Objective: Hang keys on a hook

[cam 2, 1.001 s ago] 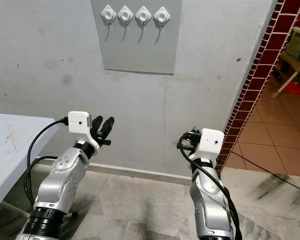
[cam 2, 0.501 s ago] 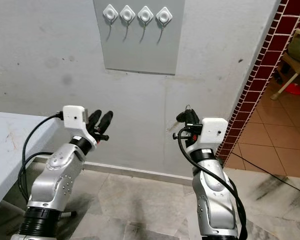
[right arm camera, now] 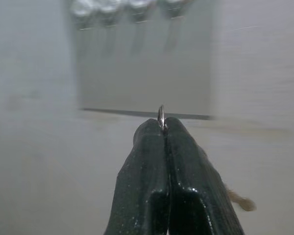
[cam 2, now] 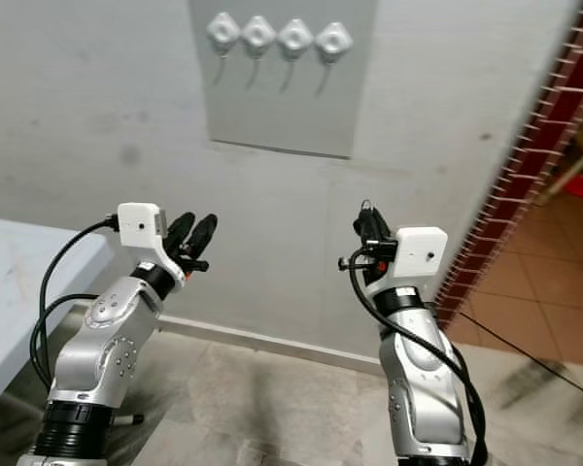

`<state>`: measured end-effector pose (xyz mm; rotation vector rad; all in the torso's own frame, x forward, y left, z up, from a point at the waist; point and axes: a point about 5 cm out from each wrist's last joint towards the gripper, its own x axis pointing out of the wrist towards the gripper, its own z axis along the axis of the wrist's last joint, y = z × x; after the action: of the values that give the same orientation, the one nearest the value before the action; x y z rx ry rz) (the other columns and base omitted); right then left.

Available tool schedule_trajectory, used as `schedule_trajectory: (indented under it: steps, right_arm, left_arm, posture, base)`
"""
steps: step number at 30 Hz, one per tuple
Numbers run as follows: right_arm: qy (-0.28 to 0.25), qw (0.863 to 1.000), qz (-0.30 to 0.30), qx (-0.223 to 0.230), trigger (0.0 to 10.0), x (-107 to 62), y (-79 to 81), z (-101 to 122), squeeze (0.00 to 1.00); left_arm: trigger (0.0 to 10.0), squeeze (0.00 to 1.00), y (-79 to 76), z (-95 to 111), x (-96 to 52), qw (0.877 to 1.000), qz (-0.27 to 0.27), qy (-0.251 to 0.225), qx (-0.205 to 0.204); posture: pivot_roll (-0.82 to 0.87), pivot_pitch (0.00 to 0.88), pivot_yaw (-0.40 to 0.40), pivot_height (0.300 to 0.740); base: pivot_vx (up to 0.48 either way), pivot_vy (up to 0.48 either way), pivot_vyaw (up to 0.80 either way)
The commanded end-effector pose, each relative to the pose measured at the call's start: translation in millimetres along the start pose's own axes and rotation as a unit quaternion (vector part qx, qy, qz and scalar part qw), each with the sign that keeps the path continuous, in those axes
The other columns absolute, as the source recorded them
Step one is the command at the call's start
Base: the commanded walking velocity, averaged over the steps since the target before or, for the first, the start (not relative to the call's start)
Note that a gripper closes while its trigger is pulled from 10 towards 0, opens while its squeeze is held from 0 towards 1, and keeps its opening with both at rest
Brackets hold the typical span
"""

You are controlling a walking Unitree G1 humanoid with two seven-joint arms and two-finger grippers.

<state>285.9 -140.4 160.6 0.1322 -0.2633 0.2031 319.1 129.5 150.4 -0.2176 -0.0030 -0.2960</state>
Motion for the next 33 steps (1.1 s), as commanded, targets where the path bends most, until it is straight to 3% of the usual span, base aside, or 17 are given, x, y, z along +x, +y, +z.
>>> schedule_trajectory:
  steps: [1,33]
  right_arm:
    - [-0.017,1.0,-0.002,-0.007,10.0,-0.6,-3.6,8.3,0.0]
    - [-0.013,1.0,0.007,-0.006,10.0,-3.9,-2.4,7.5,0.0]
  left_arm:
    - [10.0,0.0,-5.1,4.7,1.3,1.0,-0.007,-0.006,0.0]
    - [10.0,0.0,-7.3,1.4,2.4,1.0,-0.01,0.0,-0.013]
  posture:
    - [0.1,0.0,-0.007,0.74]
    - [0.09,0.0,-0.013,0.74]
  base:
    - [0.341,0.0,0.0]
    - [0.34,0.0,0.0]
